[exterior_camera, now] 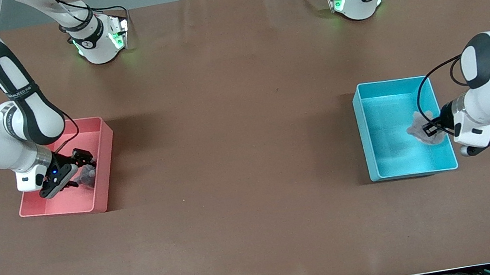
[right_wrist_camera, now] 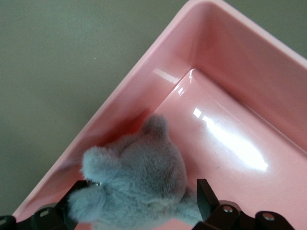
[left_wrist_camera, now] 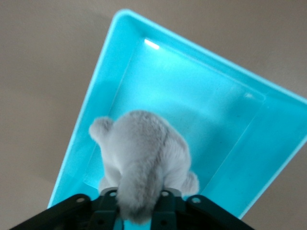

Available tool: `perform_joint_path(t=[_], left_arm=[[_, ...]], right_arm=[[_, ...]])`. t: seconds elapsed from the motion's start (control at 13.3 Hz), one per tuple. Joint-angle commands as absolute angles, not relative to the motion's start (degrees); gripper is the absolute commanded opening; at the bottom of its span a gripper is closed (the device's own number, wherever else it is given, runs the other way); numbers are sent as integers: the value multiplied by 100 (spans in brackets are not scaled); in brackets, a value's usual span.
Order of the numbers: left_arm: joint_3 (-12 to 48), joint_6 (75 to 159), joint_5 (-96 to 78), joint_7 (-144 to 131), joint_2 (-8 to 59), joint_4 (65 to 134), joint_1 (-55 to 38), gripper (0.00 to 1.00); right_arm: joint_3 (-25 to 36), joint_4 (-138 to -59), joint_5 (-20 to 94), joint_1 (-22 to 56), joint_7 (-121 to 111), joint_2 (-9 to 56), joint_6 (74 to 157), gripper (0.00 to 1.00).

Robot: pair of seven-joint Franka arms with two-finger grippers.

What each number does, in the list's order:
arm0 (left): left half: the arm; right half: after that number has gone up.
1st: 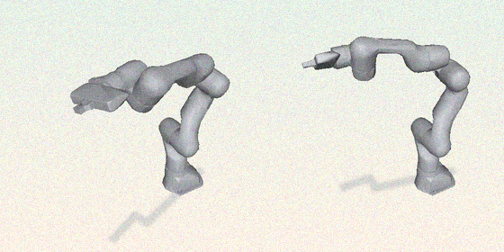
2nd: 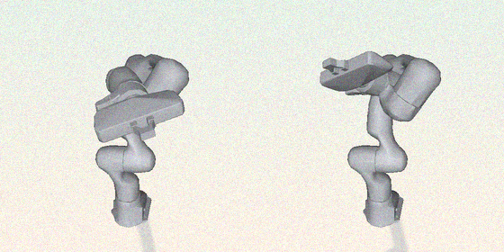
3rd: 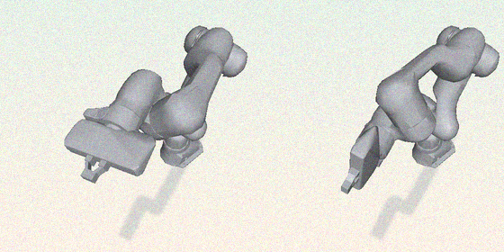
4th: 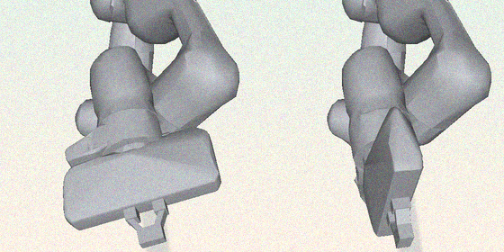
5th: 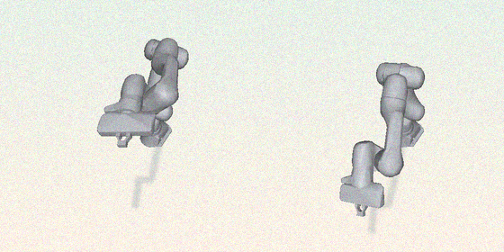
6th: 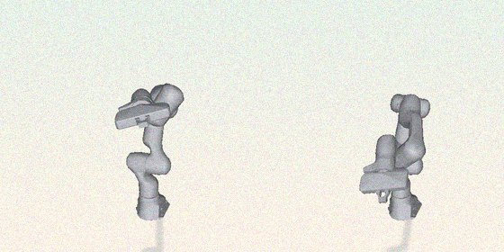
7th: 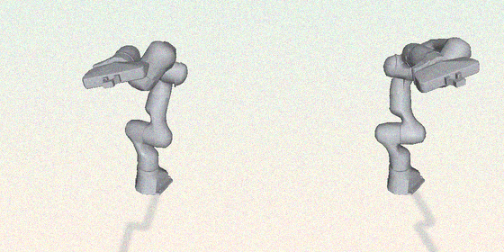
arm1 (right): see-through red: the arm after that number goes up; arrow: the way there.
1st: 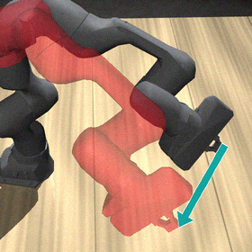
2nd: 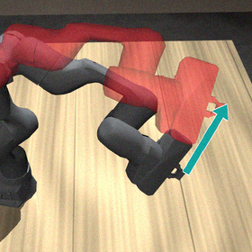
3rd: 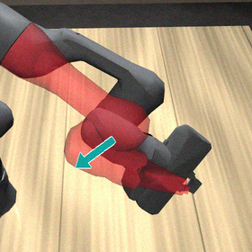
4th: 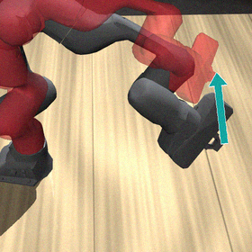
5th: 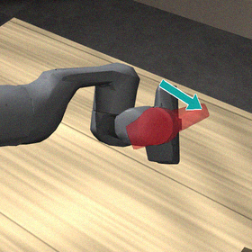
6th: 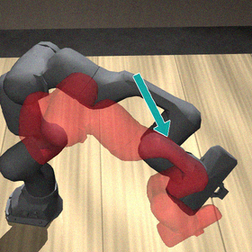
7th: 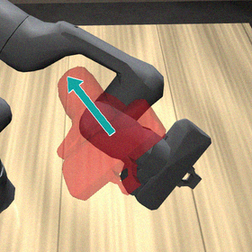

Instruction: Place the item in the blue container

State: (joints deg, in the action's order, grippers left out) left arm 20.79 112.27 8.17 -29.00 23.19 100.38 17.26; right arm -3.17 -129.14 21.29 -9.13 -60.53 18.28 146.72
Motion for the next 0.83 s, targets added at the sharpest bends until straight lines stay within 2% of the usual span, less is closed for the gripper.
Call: perform_joint_path(t=[0.0,0.08,0.15,0.23,0.3,0.53,0.68,0.75], left_arm=[[2127,11180,870,-2909,2268,10002,1732,99],[2136,11180,870,-2918,2241,9898,1714,100],[2136,11101,870,-2918,2206,9688,1705,100],[2136,10866,879,-2901,2206,9381,1714,100],[2136,10489,888,-2874,2215,8952,1705,100],[2118,9994,888,-2437,2154,8184,1740,100],[2118,9967,879,-1692,1847,8165,1827,100],[2127,9941,844,-1418,1619,8165,1950,100]], right_arm=[[-360,-13043,2329,-914,-6196,1881,14897,100],[-360,-13043,2329,-914,-6196,1890,14915,99],[-360,-13043,2329,-914,-6196,1916,14924,88],[-352,-13043,2329,-914,-6196,1916,14924,68],[-360,-13043,2329,-914,-6196,1916,14924,55],[-352,-13034,2329,-914,-6196,1907,14898,20],[-352,-13025,2320,-923,-6222,1890,14854,5],[-352,-13008,2320,-923,-6249,1881,14845,3]])
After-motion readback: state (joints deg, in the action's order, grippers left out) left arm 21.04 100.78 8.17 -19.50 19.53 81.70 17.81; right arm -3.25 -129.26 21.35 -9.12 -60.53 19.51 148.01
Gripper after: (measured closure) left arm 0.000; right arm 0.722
